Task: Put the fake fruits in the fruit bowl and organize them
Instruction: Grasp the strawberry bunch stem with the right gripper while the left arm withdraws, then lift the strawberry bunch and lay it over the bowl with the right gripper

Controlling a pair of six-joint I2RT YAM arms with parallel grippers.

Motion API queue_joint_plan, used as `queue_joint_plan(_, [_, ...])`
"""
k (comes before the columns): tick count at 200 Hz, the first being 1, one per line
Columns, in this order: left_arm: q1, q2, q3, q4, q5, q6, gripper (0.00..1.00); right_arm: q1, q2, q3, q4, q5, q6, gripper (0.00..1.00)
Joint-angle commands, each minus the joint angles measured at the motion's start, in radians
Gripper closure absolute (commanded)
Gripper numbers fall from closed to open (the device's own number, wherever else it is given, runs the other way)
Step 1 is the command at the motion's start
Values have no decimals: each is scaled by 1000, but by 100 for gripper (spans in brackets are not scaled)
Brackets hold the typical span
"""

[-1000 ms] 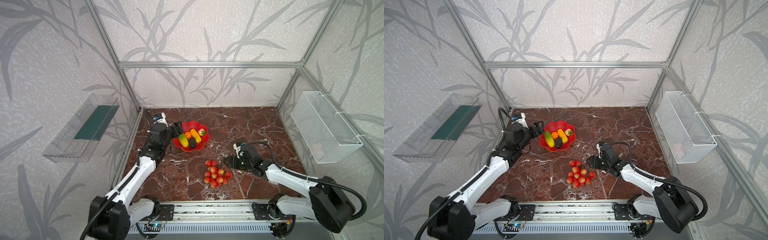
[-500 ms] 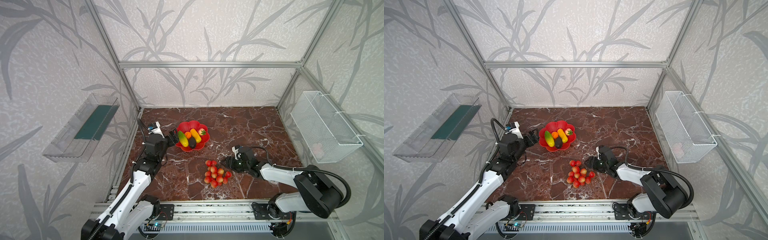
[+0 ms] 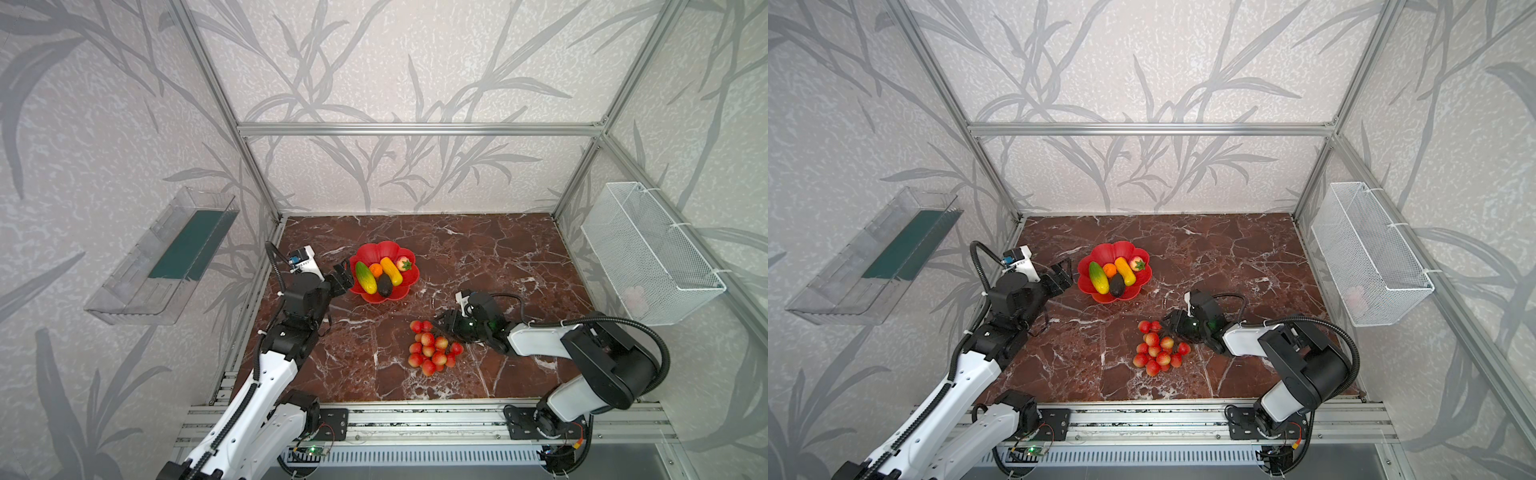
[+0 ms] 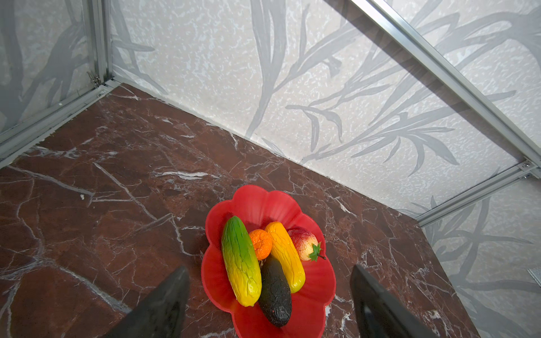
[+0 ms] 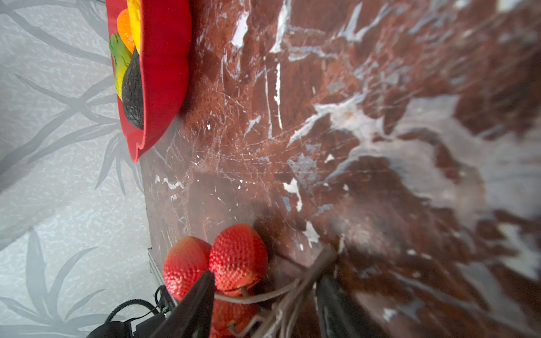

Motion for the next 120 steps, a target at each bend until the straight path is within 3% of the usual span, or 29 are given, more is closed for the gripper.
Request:
queue_joint_plan(1, [8,-34,-13,-34,-38,8,14,13,64,19,38,-12,50,47])
queue_joint_plan(27, [10,-65,-20,-47,-52,14,13,21,159,40,133,-39,102,56])
queue_joint_plan(61, [13,-101,-23,-73,-62,26,12,33,226,85,187,-56,122,77])
queue_joint_plan(85, [14,-127,-26,-91,-66,32,12,51,196,128,108,-36,69,91])
queue_joint_plan(120, [15,-158,-37,-99,-76,32,11,75,133,184,-31,8,-32,100])
